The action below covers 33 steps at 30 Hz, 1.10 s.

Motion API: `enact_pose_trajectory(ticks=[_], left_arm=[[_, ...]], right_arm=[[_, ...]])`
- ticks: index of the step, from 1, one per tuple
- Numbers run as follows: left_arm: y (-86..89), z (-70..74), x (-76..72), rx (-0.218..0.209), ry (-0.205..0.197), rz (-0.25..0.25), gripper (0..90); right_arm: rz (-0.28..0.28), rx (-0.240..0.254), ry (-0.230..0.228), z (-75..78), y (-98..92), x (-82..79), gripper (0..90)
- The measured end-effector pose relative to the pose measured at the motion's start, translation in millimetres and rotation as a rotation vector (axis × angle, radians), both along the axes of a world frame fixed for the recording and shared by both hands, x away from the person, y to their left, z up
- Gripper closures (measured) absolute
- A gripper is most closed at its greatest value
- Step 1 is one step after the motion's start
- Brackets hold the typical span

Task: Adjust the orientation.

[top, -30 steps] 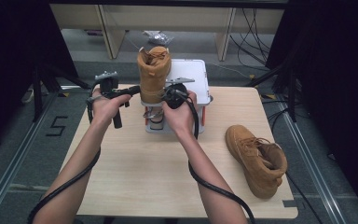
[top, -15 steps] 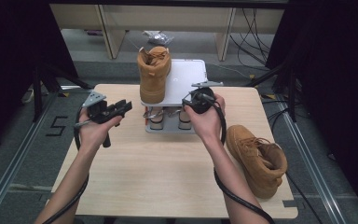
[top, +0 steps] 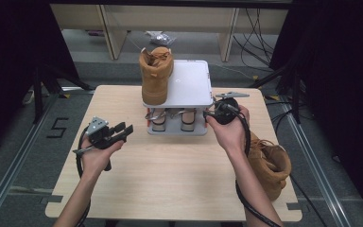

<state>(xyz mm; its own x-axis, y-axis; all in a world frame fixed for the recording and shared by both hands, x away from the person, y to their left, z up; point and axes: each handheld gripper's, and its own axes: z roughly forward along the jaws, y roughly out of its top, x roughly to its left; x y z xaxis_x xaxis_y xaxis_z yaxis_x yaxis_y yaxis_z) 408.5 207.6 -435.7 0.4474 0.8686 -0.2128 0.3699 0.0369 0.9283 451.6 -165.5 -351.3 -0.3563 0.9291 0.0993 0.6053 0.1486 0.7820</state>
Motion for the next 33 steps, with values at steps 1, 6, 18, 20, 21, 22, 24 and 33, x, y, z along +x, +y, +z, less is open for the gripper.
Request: enact_pose_trajectory(ticks=[1, 6, 18, 20, 21, 22, 24, 33], left_arm=[[0.3, 0.0, -0.9, -0.005, 0.001, 0.005, 58.4], [0.1, -1.4, -4.8, 0.014, 0.006, 0.000, 56.6], [1.1, -3.8, -12.8, 0.001, 0.009, -0.010, 55.7], [0.8, -3.8, -14.1, 0.004, 0.011, -0.016, 55.4], [0.9, -4.0, -14.0, 0.003, 0.012, -0.013, 55.4], [0.9, -4.0, -14.0, 0.003, 0.012, -0.013, 55.4], [1.2, -3.7, -14.1, 0.007, 0.011, -0.008, 55.4], [0.9, -3.1, -14.1, -0.010, 0.010, -0.003, 55.2]], right_arm=[[0.000, 0.001, 0.009, 0.9, -3.9, -0.7, 52.3], [0.007, -0.014, 0.035, 0.0, -17.2, -2.2, 51.3], [-0.077, -0.073, 0.136, -2.5, -80.7, -23.6, 49.3], [-0.113, -0.076, 0.160, -3.5, -88.2, -26.9, 49.2], [-0.100, -0.086, 0.164, -3.1, -94.6, -27.0, 49.1], [-0.100, -0.086, 0.164, -3.1, -94.6, -27.0, 49.1], [-0.143, -0.077, 0.177, -3.7, -100.8, -31.1, 49.0], [-0.162, -0.125, 0.222, -4.2, -141.1, -41.1, 48.7]])
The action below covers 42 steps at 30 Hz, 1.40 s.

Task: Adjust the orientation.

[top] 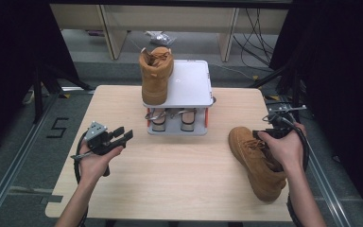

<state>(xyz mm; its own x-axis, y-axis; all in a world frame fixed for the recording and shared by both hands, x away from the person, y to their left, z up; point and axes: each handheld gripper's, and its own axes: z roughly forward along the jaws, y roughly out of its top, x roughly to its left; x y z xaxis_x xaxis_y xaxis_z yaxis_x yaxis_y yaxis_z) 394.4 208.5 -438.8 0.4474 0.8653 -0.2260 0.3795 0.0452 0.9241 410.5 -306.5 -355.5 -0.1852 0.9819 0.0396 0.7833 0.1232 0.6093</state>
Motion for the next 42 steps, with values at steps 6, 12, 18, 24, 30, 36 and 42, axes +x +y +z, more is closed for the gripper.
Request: enact_pose_trajectory(ticks=[6, 12, 18, 24, 30, 36, 42], left_arm=[[1.0, 0.4, -1.2, 0.003, -0.001, 0.000, 55.2], [2.3, -0.4, -1.0, -0.001, 0.001, 0.005, 55.2], [0.0, -2.3, -1.2, -0.001, 0.005, 0.000, 55.2], [0.3, -1.3, -2.0, 0.002, 0.007, 0.000, 55.2], [0.8, -2.5, -1.6, -0.001, 0.009, -0.003, 55.2], [0.9, -1.4, -2.3, 0.001, 0.010, 0.001, 55.2], [1.2, -2.2, -1.9, 0.002, 0.013, 0.001, 55.2]], right_arm=[[-0.021, -0.019, 0.023, 0.5, -16.9, -10.0, 48.7], [-0.054, -0.030, 0.051, -4.3, -34.7, -18.9, 48.7], [-0.053, -0.042, 0.108, -10.4, -44.9, -27.0, 49.0], [-0.100, -0.025, 0.228, -13.2, -46.0, -35.5, 51.2], [-0.107, -0.023, 0.316, -23.8, -47.4, -38.9, 56.4], [-0.089, -0.021, 0.386, -34.4, -47.8, -37.6, 61.8], [-0.131, 0.000, 0.424, -36.3, -43.9, -33.7, 64.4]])
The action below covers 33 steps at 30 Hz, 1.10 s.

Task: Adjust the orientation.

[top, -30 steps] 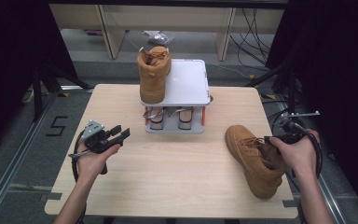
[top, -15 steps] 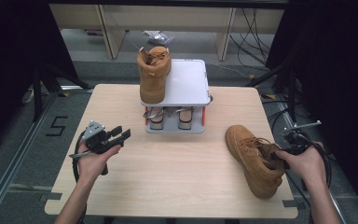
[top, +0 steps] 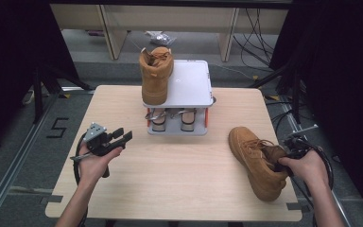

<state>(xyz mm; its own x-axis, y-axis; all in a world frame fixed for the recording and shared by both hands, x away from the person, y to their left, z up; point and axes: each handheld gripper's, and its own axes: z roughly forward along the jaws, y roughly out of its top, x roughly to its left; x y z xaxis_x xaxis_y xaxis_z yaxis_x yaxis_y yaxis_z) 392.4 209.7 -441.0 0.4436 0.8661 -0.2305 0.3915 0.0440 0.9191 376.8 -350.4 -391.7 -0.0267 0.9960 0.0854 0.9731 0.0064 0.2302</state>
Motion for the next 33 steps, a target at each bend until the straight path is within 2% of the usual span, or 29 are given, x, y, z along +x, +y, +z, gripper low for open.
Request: enact_pose_trajectory(ticks=[1, 2, 4, 5, 6, 8, 9, 10, 12, 13, 14, 15, 17, 18, 19, 20, 23, 24, 25, 26, 29, 30, 33], left_arm=[[0.1, -0.3, 0.1, 0.000, 0.001, -0.002, 55.2], [0.2, -0.7, 0.2, 0.002, 0.002, -0.004, 55.2], [-0.2, -1.3, 0.5, 0.002, 0.003, -0.006, 55.1], [-0.2, -1.5, 0.5, 0.002, 0.005, -0.006, 55.1], [-0.1, -1.7, 0.6, 0.002, 0.006, -0.006, 55.0], [0.1, -2.0, 0.7, 0.002, 0.006, -0.004, 55.0], [0.2, -2.2, 0.7, 0.002, 0.008, -0.004, 55.0], [0.4, -2.5, 0.8, 0.001, 0.008, -0.004, 55.0], [0.5, -2.6, 0.9, 0.000, 0.008, -0.004, 55.0], [0.5, -2.7, 0.9, 0.000, 0.008, -0.004, 55.0], [0.6, -2.8, 1.0, -0.002, 0.010, -0.004, 55.1], [0.6, -3.1, 1.4, -0.001, 0.012, -0.001, 55.1], [0.7, -3.5, 2.1, -0.003, 0.013, -0.001, 55.1], [0.9, -3.7, 2.2, -0.004, 0.012, -0.004, 55.0], [1.0, -3.5, 2.0, -0.001, 0.014, -0.002, 55.1], [1.4, -3.5, 2.1, -0.005, 0.015, -0.002, 55.1], [2.0, -3.6, 2.3, -0.004, 0.015, 0.000, 55.1], [2.4, -3.7, 2.5, -0.007, 0.015, 0.001, 55.1], [2.4, -3.7, 2.5, -0.007, 0.015, 0.001, 55.1], [3.0, -3.8, 2.5, -0.009, 0.017, 0.001, 55.1], [3.6, -3.6, 2.5, -0.011, 0.017, 0.005, 55.1], [4.1, -3.5, 2.7, -0.010, 0.017, 0.003, 55.1], [4.8, -3.1, 3.4, -0.012, 0.016, 0.009, 55.2]], right_arm=[[0.000, 0.000, 0.000, 0.0, 0.0, 0.0, 64.4], [0.060, -0.029, 0.016, 0.2, -4.5, 2.2, 64.9], [-0.007, -0.002, 0.055, 0.6, 0.8, 5.0, 69.3], [0.054, -0.014, 0.049, -0.3, -3.0, 6.8, 72.2], [0.057, -0.015, 0.065, 0.2, -2.0, 8.0, 74.3], [0.068, -0.013, 0.067, -0.2, -1.6, 8.7, 75.4], [0.028, -0.020, 0.090, 0.6, 4.1, 9.6, 76.9], [0.058, -0.032, 0.092, 1.1, 2.2, 10.6, 77.5], [0.007, -0.012, 0.110, 1.9, 4.4, 11.9, 78.7], [0.007, -0.012, 0.110, 1.9, 4.4, 11.9, 78.7], [0.053, -0.015, 0.097, 2.0, -1.3, 12.9, 79.7], [0.025, 0.007, 0.092, 3.0, -1.2, 12.8, 80.1], [0.019, 0.018, 0.096, 3.9, -2.6, 13.1, 80.4], [-0.038, 0.059, 0.097, 5.5, -1.5, 12.7, 80.6], [0.032, 0.051, 0.085, 5.7, -8.8, 14.3, 80.8], [-0.037, 0.084, 0.093, 9.5, -5.1, 14.5, 80.9], [-0.027, 0.080, 0.075, 10.6, -6.7, 15.6, 81.2], [-0.049, 0.105, 0.075, 12.5, -5.5, 16.4, 81.6], [-0.049, 0.105, 0.075, 12.5, -5.5, 16.4, 81.6], [-0.107, 0.140, 0.082, 14.2, -2.2, 17.1, 81.7], [-0.090, 0.143, 0.092, 17.0, -5.1, 19.0, 81.9], [-0.121, 0.189, 0.094, 18.9, -6.5, 19.9, 82.1], [-0.112, 0.200, 0.086, 19.4, -9.8, 21.3, 82.1]])
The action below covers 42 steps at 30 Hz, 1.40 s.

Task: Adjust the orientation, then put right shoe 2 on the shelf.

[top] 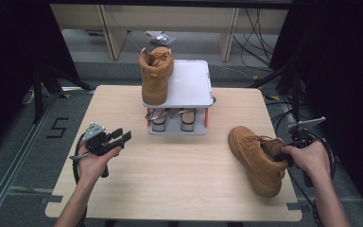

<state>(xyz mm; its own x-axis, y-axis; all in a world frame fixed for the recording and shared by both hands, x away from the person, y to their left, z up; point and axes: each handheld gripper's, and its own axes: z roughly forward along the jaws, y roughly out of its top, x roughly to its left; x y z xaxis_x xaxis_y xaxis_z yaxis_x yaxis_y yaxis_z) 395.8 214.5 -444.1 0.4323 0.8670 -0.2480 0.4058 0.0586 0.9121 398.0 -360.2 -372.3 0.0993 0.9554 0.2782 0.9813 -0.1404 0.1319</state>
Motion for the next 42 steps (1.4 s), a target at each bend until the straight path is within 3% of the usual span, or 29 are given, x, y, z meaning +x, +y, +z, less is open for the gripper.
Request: enact_pose_trajectory(ticks=[1, 3, 5, 8, 10, 11, 14, 16, 17, 24, 27, 30, 32, 35, 36, 40, 41, 42], left_arm=[[0.2, 0.2, 0.4, 0.000, 0.001, 0.001, 55.2], [0.4, 0.5, 1.4, 0.001, 0.001, 0.000, 55.2], [0.3, 0.5, 1.8, -0.002, 0.003, 0.001, 55.2], [-0.2, 0.1, 2.9, -0.006, 0.002, 0.003, 55.2], [-0.4, 0.1, 3.0, -0.006, 0.003, 0.003, 55.2], [-0.5, 0.1, 3.2, -0.006, 0.003, 0.003, 55.2], [-0.1, 0.2, 3.4, -0.009, 0.004, 0.003, 55.2], [0.7, 0.4, 3.6, -0.012, 0.004, 0.004, 55.2], [1.2, 0.8, 3.7, -0.014, 0.004, 0.007, 55.2], [2.8, 0.4, 4.2, -0.024, 0.003, 0.010, 55.2], [1.9, 1.0, 3.7, -0.029, -0.001, 0.003, 55.2], [1.3, 1.8, 2.4, -0.026, -0.004, 0.003, 55.1], [1.2, 1.4, 2.4, -0.027, -0.002, 0.002, 55.2], [1.2, 1.1, 2.4, -0.026, -0.001, 0.003, 55.1], [1.4, 0.8, 3.2, -0.032, -0.003, 0.005, 55.2], [2.0, 0.0, 4.2, -0.027, 0.002, 0.008, 55.2], [2.2, -0.5, 4.7, -0.029, 0.001, 0.010, 55.2], [2.2, -0.7, 5.0, -0.027, 0.003, 0.013, 55.3]], right_arm=[[0.024, 0.007, -0.013, -0.8, -3.0, 0.7, 82.1], [-0.041, 0.052, -0.013, 2.6, -2.2, 3.0, 82.3], [-0.021, 0.053, -0.014, 2.6, -4.6, 3.6, 82.4], [-0.049, 0.098, -0.030, 4.0, -4.9, 7.0, 82.7], [-0.040, 0.099, -0.035, 5.7, -6.5, 7.3, 82.8], [-0.021, 0.104, -0.059, 6.9, -9.3, 7.3, 82.9], [-0.030, 0.110, -0.064, 10.7, -10.3, 8.8, 83.0], [-0.022, 0.122, -0.101, 14.4, -12.3, 9.2, 83.0], [-0.055, 0.130, -0.098, 18.7, -10.2, 10.7, 83.0], [-0.045, 0.138, -0.133, 23.5, -13.2, 12.8, 83.0], [-0.077, 0.167, -0.120, 25.7, -11.7, 11.7, 83.0], [-0.056, 0.161, -0.146, 26.1, -13.4, 11.2, 83.0], [-0.092, 0.177, -0.146, 28.0, -10.5, 12.4, 83.0], [-0.084, 0.185, -0.139, 29.2, -10.3, 12.3, 83.0], [-0.106, 0.191, -0.154, 29.6, -8.4, 15.2, 83.0], [-0.092, 0.194, -0.165, 29.2, -10.1, 19.1, 83.0], [-0.054, 0.179, -0.167, 28.4, -12.7, 18.6, 83.1], [-0.110, 0.210, -0.163, 29.8, -9.5, 20.6, 83.1]])
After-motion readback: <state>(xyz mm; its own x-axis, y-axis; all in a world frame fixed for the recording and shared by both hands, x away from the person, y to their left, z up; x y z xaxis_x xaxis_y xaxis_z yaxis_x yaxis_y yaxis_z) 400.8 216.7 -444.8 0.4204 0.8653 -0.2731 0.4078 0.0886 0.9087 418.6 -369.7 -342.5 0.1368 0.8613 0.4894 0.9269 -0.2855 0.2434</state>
